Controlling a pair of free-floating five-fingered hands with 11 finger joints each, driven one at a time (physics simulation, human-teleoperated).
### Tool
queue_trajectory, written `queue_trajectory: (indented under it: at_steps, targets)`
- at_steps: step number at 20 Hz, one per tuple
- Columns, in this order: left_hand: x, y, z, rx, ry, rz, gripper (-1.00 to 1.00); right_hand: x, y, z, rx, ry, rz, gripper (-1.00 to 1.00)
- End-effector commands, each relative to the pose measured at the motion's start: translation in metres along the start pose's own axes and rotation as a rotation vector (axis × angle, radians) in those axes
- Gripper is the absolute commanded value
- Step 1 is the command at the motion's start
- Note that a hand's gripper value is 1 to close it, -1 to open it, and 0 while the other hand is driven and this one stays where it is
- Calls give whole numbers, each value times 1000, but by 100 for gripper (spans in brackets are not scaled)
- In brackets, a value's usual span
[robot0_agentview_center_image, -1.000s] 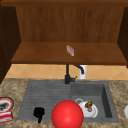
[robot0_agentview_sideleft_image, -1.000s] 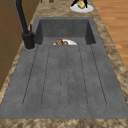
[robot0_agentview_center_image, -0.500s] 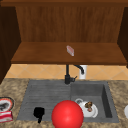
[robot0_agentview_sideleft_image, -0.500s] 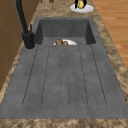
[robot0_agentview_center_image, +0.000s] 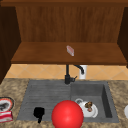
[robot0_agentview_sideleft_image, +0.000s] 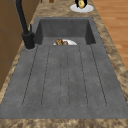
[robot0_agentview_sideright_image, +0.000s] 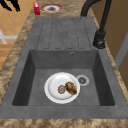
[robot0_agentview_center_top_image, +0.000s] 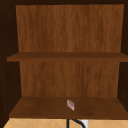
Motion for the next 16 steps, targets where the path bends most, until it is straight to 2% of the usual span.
queue_trajectory:
  at_steps: [1,6,16]
  targets:
    - [0,0,0,0,0,0,0,10,-9,3,-116,61,16,100]
    - [0,0,0,0,0,0,0,37,-25,12,-88,78,77,100]
    - [0,0,0,0,0,0,0,116,-75,35,-49,107,121,100]
